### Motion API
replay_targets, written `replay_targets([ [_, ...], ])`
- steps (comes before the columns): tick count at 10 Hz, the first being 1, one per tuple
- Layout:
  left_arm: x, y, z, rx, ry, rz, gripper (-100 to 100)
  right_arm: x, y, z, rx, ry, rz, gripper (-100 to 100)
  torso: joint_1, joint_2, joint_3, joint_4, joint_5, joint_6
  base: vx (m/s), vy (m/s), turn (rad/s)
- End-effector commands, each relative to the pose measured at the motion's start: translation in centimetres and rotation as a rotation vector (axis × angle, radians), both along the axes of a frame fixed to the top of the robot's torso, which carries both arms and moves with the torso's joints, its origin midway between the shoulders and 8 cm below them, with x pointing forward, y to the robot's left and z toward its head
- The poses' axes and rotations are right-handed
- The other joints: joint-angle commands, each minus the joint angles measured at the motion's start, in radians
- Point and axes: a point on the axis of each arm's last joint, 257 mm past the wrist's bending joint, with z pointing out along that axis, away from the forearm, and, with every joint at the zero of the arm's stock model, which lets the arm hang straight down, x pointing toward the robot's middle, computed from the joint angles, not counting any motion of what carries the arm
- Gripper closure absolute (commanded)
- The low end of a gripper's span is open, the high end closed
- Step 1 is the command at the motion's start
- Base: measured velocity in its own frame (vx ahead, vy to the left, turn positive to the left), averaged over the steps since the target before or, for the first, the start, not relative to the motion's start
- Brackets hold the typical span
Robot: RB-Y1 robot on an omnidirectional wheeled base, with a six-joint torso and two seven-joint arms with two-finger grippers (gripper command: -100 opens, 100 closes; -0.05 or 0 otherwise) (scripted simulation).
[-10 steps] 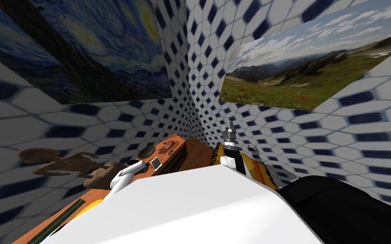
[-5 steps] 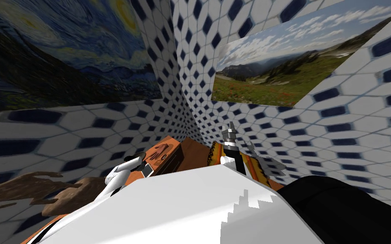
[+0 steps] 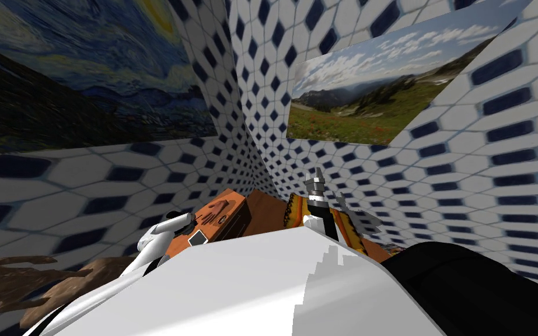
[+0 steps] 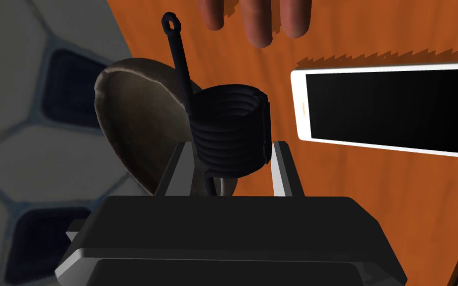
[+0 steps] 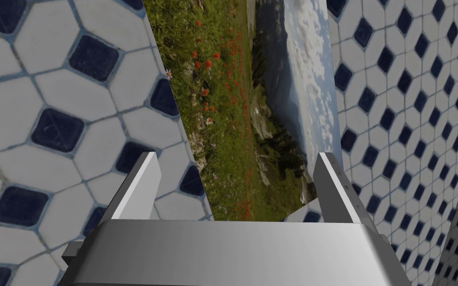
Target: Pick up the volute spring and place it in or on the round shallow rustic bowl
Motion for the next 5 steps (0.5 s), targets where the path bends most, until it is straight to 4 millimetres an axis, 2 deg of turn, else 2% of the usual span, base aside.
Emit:
replay_targets([
  [1,0.1,0.6,0.9,0.019,0.025,-0.029,100,0.0,0.0,0.0,0.0,0.0,0.0,0,0.0,0.0,0.0,0.0,0.0,0.0,-0.018,0.029,-0.092],
  [5,0.6,1.9,2.9,0.063,0.073,-0.088,100,0.0,0.0,0.0,0.0,0.0,0.0,0,0.002,0.002,0.001,0.0,0.0,-0.001,-0.035,0.047,-0.074],
])
